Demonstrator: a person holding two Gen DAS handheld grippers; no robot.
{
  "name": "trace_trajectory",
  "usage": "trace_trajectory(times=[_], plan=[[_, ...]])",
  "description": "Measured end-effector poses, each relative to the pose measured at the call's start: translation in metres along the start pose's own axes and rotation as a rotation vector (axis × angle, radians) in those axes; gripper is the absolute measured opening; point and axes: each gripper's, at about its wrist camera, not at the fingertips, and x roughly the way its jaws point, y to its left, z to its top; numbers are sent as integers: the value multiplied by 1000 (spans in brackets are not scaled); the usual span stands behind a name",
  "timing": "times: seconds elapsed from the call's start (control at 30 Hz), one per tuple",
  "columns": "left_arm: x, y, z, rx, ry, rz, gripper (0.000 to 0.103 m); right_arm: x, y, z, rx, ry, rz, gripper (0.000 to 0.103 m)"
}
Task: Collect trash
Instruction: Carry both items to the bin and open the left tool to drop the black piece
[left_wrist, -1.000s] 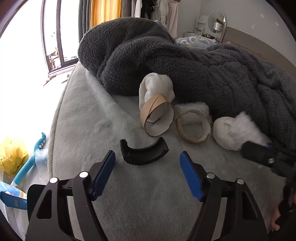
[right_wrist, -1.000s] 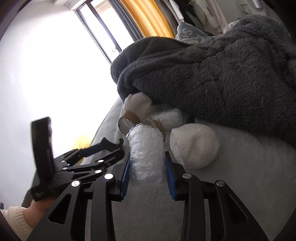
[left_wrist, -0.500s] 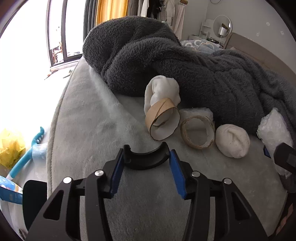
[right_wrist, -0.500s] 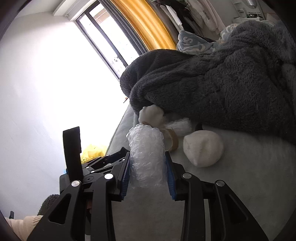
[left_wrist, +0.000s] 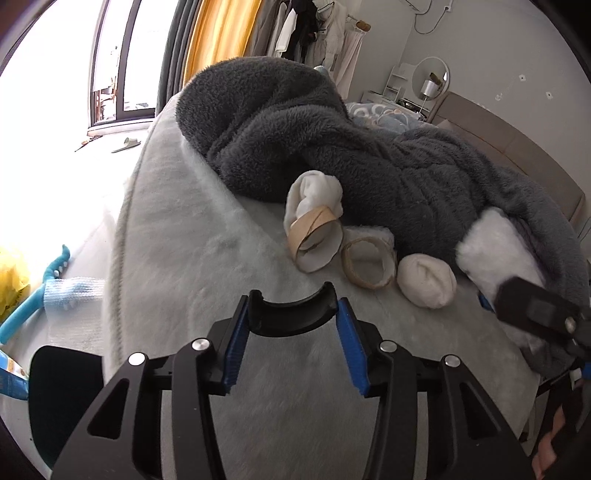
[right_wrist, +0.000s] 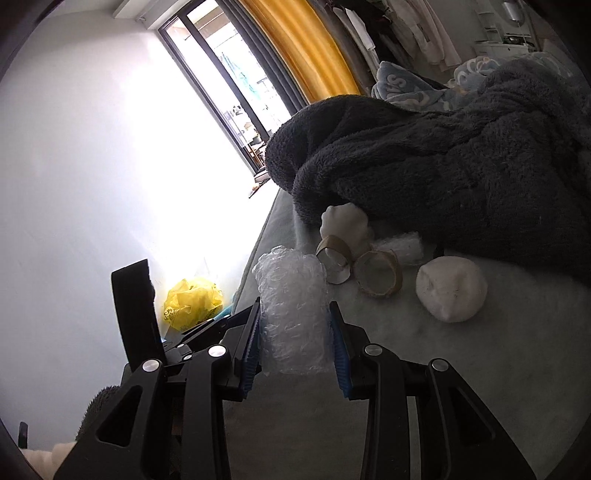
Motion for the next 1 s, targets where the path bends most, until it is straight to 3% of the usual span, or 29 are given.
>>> trace_trajectory(times=[0.27, 0.57, 0.77, 1.0], plan=[[-29, 27, -8, 9, -21, 49, 49, 12, 23, 3, -6, 2, 4, 35], [-51, 83, -18, -30, -18, 139, 49, 44, 72, 7, -72, 23, 29, 35], [-48, 118, -29, -22, 50, 228, 49, 71, 106, 7, -130, 55, 40, 35], [-38, 170, -56, -79, 149, 276, 50, 110, 157, -1, -271, 113, 8, 35]])
